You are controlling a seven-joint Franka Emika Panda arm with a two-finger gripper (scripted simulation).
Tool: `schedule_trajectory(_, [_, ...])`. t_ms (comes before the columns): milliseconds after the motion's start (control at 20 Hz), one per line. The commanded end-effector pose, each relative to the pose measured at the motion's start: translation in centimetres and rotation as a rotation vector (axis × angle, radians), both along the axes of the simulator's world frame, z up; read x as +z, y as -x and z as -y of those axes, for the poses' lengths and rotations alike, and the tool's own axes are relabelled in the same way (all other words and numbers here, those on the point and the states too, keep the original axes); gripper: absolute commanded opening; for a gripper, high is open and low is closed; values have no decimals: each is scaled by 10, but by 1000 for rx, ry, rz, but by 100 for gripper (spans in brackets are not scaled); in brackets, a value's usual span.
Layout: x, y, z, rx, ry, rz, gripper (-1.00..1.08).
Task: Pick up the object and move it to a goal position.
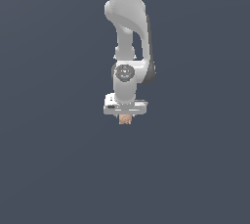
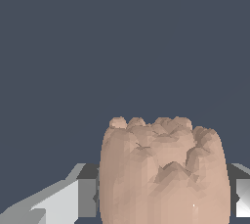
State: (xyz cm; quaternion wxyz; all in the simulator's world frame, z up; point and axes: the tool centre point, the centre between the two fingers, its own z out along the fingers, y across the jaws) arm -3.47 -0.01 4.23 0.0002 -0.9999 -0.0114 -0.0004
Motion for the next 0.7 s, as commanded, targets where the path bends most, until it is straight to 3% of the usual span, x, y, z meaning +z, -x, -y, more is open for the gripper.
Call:
schedule_trajectory(0, [-1, 0, 1, -1, 0, -1, -100])
schedule_trajectory(650, [35, 7, 8, 0, 0, -1, -100])
